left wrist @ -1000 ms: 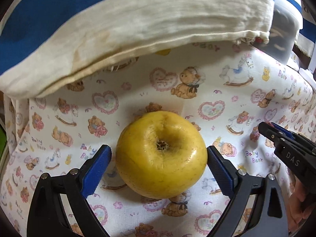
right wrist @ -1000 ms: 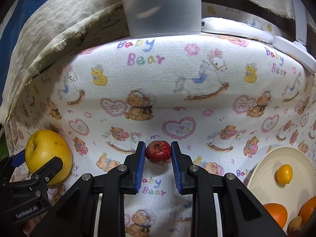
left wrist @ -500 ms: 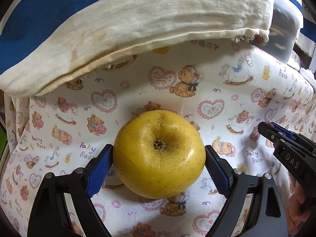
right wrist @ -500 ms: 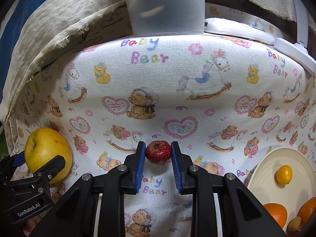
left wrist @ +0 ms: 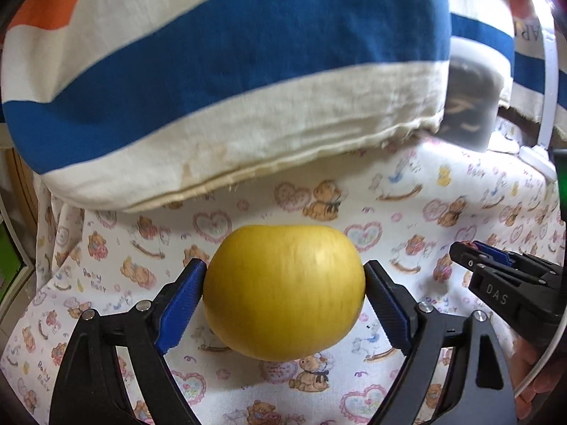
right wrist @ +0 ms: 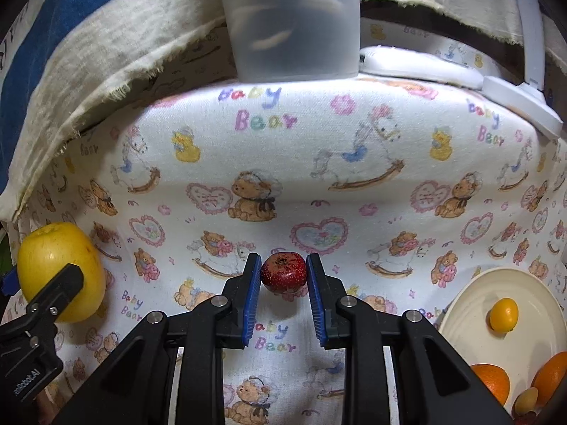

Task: Organize fruits
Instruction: 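Grasp the large yellow apple with the left gripper while the right holds the red fruit, then lift and carry the red fruit and yellow apple toward the plate with both grippers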

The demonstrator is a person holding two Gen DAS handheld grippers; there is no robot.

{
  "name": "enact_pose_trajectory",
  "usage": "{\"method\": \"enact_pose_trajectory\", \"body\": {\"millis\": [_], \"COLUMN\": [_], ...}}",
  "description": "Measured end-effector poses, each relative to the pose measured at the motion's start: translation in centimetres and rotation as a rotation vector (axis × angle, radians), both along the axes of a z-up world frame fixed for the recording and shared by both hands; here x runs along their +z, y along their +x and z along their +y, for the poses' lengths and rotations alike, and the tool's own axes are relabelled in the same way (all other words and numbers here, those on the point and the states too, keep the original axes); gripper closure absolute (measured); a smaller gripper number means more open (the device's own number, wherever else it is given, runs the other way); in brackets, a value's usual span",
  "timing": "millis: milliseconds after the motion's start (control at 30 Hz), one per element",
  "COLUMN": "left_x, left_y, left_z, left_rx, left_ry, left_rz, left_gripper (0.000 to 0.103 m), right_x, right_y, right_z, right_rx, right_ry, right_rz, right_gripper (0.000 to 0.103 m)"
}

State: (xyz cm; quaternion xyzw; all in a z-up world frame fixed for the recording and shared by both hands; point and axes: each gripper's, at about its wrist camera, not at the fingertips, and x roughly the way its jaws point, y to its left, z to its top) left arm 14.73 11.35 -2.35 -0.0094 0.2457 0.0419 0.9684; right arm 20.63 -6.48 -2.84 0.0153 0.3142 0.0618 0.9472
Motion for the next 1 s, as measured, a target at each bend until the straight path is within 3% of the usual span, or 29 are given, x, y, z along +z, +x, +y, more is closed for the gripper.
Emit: {"method": "enact_pose_trajectory", "body": {"millis": [167, 333, 500, 633, 1000], "left_x": [0.6, 2.0, 3.2, 4.6, 6.6], "left_y": [-1.2, -2.8, -3.0, -3.6, -5.2], "left_z": [-0.9, -1.0, -1.8, -2.1, -5.2], "left_rx": [-0.026, -0.056, -0.062, -0.081, -0.160], "left_ry": [0.034, -0.005, 0.026, 0.003, -0.014], "left_rz": [-0.038, -0.080, -0.100, -0.119, -0.151], "left_gripper": [0.017, 0.017, 0.018, 0.018, 0.018], "right_x": [2.3, 4.6, 6.1, 7.3, 13.8], "right_y": [-1.5, -2.8, -3.5, -4.0, -6.9], "right_z": [-0.6, -1.7, -3.0, -4.2, -7.2], "right_rx": [0.015, -0.013, -0.045, -0.060, -0.091], "right_ry": [0.068, 0.085, 0.088, 0.111, 0.179], "right_rz": [-0.056, -0.135, -0.174, -0.203, -0.311], "right_gripper": [0.076, 0.076, 0.076, 0.076, 0.076]}}
